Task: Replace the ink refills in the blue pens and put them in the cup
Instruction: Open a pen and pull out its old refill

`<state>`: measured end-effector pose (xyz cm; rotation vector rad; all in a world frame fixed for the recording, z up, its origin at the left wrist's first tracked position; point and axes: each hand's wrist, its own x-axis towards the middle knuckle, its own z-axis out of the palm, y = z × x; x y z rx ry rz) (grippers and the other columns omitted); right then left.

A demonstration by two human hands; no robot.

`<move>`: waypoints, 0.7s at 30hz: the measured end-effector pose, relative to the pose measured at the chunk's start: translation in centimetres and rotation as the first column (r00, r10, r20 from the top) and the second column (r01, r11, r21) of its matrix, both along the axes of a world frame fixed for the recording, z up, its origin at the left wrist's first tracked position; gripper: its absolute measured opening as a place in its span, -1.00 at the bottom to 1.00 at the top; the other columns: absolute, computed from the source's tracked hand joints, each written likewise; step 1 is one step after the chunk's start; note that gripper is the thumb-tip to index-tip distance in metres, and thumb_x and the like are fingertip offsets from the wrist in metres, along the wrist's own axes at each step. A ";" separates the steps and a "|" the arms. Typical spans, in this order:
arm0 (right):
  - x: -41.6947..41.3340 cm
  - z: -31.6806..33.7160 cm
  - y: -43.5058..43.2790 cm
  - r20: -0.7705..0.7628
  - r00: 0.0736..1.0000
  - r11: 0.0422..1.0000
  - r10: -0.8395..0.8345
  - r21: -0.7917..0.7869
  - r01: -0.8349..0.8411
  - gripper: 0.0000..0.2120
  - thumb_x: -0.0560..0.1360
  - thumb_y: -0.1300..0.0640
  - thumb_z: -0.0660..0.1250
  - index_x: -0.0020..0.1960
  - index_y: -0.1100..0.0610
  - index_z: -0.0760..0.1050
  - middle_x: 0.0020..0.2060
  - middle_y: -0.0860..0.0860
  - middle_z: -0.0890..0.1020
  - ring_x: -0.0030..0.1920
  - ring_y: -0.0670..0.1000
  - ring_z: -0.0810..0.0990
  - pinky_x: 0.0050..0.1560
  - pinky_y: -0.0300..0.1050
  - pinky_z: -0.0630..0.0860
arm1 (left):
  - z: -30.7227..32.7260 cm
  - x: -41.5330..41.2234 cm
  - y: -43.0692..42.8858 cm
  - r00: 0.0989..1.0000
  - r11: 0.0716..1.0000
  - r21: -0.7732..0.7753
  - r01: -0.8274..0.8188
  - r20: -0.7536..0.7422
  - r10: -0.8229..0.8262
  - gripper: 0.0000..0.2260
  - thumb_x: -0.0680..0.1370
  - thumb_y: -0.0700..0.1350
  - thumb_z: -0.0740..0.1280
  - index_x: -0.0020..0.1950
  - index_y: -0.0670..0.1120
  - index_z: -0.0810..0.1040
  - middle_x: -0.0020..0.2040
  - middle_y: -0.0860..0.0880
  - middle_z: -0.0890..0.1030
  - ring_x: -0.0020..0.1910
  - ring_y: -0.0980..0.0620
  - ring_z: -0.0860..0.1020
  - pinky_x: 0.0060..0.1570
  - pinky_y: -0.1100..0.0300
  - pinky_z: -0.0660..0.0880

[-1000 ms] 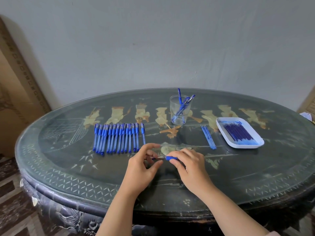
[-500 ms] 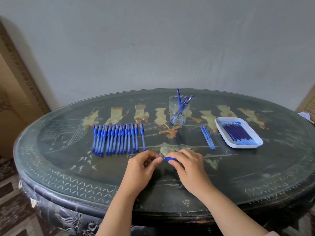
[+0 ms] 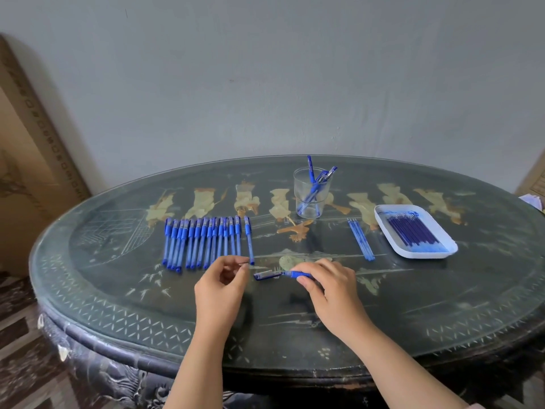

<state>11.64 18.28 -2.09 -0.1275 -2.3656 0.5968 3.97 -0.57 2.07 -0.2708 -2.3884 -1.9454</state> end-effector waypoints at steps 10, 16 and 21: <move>-0.1 -0.1 0.0 -0.033 0.999 0.999 -0.018 -0.031 0.017 -0.85 0.55 0.00 0.24 0.07 -0.17 0.53 -0.12 -0.25 0.57 -0.11 -0.20 0.47 -0.07 -0.05 0.39 | -1.1 -0.9 -0.8 0.971 0.892 -0.451 0.018 -0.206 -0.124 -0.89 0.46 -0.14 0.48 -0.07 0.07 0.66 -0.18 0.16 0.60 -0.15 0.13 0.53 0.00 0.13 0.52; 0.1 0.3 -0.2 -0.036 0.999 0.999 -0.015 -0.030 0.014 -0.84 0.55 -0.04 0.21 0.07 -0.17 0.52 -0.15 -0.22 0.57 -0.15 -0.16 0.49 -0.09 -0.04 0.40 | -1.2 -1.0 -0.4 0.971 0.886 -0.463 -0.009 -0.215 -0.102 -0.82 0.44 -0.09 0.48 0.00 0.08 0.58 -0.21 0.20 0.62 -0.13 0.16 0.51 0.04 0.05 0.49; 0.2 0.6 -0.3 -0.033 0.999 1.000 -0.007 -0.017 0.007 -0.84 0.55 -0.04 0.22 0.07 -0.16 0.54 -0.15 -0.23 0.58 -0.18 -0.16 0.50 -0.08 0.02 0.45 | -1.3 -1.1 -0.5 0.971 0.890 -0.456 0.000 -0.213 -0.109 -0.80 0.44 -0.05 0.50 0.02 0.09 0.58 -0.19 0.23 0.62 -0.10 0.17 0.50 0.07 0.06 0.48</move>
